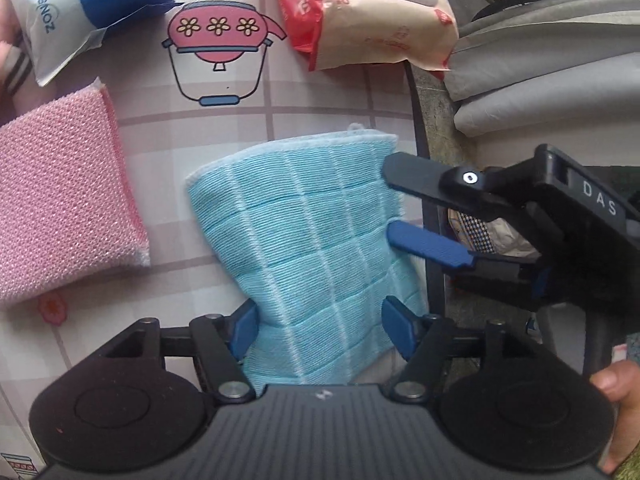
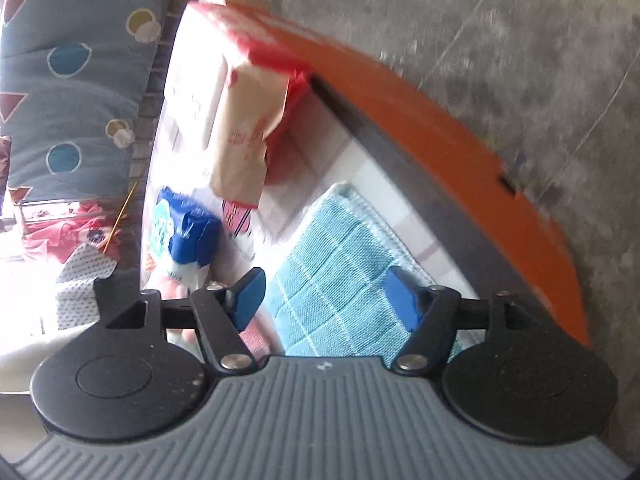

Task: Organize soft objects
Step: 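Grasp the blue towel with the left tool while the right tool hovers nearby, then lift the blue towel with the left tool while the right reaches the pink pad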

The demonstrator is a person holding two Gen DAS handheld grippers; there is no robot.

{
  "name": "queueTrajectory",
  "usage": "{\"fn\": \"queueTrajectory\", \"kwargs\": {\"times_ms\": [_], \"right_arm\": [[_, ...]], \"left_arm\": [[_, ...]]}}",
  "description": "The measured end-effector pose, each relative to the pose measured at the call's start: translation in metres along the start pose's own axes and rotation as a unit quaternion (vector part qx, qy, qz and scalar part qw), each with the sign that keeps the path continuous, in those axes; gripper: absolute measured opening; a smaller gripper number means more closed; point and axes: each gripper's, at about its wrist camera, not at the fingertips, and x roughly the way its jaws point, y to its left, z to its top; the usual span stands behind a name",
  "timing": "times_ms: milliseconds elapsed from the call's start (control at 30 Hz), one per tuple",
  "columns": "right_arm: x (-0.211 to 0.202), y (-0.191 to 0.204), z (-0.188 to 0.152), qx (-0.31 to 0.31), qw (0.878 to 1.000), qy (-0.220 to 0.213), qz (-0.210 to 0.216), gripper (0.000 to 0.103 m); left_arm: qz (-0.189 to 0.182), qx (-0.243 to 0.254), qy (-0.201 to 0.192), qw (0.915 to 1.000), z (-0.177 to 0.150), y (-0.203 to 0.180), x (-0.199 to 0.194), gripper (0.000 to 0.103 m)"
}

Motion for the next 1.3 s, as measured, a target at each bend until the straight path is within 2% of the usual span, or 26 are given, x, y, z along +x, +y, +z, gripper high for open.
{"fn": "queueTrajectory", "kwargs": {"times_ms": [67,167,333,467,533,600,633,767,900,967,1033,1133,1200,1300], "right_arm": [[0.008,0.001,0.001,0.006,1.000,0.024,0.010,0.071],[0.021,-0.008,0.002,0.047,0.995,0.077,0.048,0.073],[0.049,-0.028,0.000,0.125,0.973,0.166,0.103,0.073],[0.063,-0.029,-0.002,0.140,0.961,0.207,0.119,0.074],[0.063,-0.024,-0.001,0.133,0.961,0.212,0.118,0.077],[0.057,-0.017,0.002,0.109,0.968,0.201,0.105,0.080],[0.052,-0.013,0.003,0.098,0.971,0.192,0.099,0.080],[0.027,-0.009,0.008,0.086,0.981,0.147,0.096,0.080],[0.008,0.003,0.015,0.050,0.992,0.099,0.055,0.079],[0.007,0.013,0.018,0.023,0.996,0.087,0.027,0.071],[0.017,0.023,0.017,0.003,0.996,0.091,0.001,0.044],[0.043,0.029,0.009,0.013,0.993,0.119,-0.006,0.035],[0.052,0.025,0.001,0.031,0.990,0.134,0.010,0.034],[0.063,0.017,-0.004,0.072,0.985,0.155,0.035,0.034]], "left_arm": [[-0.003,0.003,-0.001,1.0000,0.002,-0.003,0.002,0.068],[-0.010,0.009,-0.002,0.9999,0.005,0.000,0.001,0.068],[-0.015,0.030,-0.002,0.9994,0.005,-0.001,-0.004,0.068],[-0.002,0.053,-0.005,0.9986,0.004,-0.007,-0.002,0.067],[-0.004,0.050,-0.008,0.9987,0.000,-0.002,-0.001,0.065],[0.007,0.048,-0.009,0.9988,-0.003,0.001,-0.002,0.046],[0.011,0.046,-0.010,0.9988,-0.004,0.004,-0.005,0.043],[0.014,0.046,-0.009,0.9988,-0.004,0.008,-0.007,0.034],[0.039,0.072,-0.016,0.9965,-0.006,0.001,-0.008,0.028],[0.048,0.087,-0.022,0.9948,-0.008,-0.008,-0.010,0.028],[0.053,0.106,-0.026,0.9925,-0.011,-0.016,-0.012,0.028],[0.063,0.129,-0.025,0.9893,-0.011,-0.031,-0.005,0.031],[0.071,0.131,-0.019,0.9886,-0.011,-0.034,-0.002,0.042],[0.078,0.125,-0.014,0.9890,-0.012,-0.038,0.007,0.052]]}}
